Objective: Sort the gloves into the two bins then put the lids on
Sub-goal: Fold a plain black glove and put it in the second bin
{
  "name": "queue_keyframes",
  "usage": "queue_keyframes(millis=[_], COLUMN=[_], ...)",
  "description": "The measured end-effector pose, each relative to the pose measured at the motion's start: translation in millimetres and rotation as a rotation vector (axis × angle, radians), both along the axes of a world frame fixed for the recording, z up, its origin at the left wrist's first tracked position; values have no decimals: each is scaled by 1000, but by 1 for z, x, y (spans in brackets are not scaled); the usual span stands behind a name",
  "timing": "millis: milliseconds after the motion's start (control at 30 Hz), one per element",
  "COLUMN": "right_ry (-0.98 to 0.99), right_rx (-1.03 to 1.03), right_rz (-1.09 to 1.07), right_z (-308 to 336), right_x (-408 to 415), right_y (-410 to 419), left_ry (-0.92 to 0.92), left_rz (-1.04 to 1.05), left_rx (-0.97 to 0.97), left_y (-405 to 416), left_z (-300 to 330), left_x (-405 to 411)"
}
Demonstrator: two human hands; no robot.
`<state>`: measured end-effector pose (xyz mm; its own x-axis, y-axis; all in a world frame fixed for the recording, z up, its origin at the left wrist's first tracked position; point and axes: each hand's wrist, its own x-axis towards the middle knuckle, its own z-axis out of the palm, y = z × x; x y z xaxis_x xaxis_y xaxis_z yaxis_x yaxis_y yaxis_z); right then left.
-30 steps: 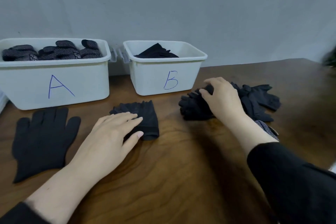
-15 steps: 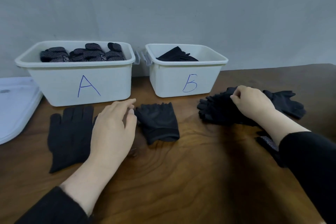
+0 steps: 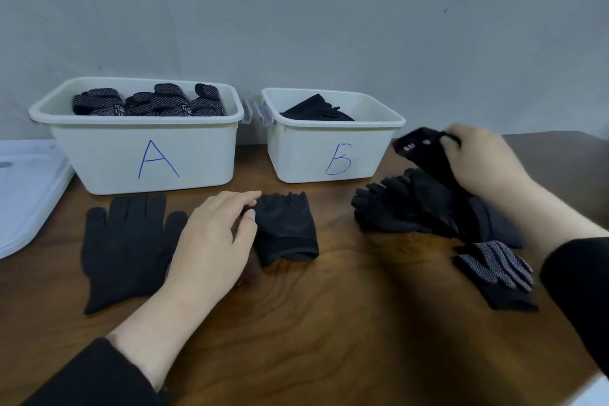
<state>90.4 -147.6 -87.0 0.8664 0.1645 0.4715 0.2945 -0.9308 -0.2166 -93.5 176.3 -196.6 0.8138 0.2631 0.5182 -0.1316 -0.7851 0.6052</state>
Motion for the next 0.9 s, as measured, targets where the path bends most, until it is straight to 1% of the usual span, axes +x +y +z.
queue_keyframes(millis=[67,167,233,267,333,433,533,567,667,700,767,900], right_ry=[82,382,592,662,734,715,600,510,153,109,162,385], right_rx=[61,115,117,108,54,-50,-57,-28,139,194,251,263], right_rz=[151,395,517,566,645,667,625,596,477,450,418,424], right_z=[29,52,49,44,35,26,18,15,9,6,-5,-35], right_x=[-18,-52,-70,-78,-90,-100,-100,-99,-105,-110,-121,-147], right_y=[12,38,59,70,92,119,136,139,142,143,147,155], left_ry=[-22,-46,-32,-22,-13,6,12,7,2,-3,-15,-6], left_rz=[-36,-124,-193,-224,-277,-316,-290,-281,-216,-200,-191,-246], left_rx=[-40,-147,-226,-272,-391,-517,-591,-639,-732,-759,-819,-946], left_y=[-2,-8,-11,-13,-18,-24,-25,-23,-19,-19,-21,-27], left_z=[2,4,5,5,6,8,9,9,9,10,13,14], left_x=[-1,-6,-9,-10,-13,-16,-14,-13,-10,-10,-11,-11])
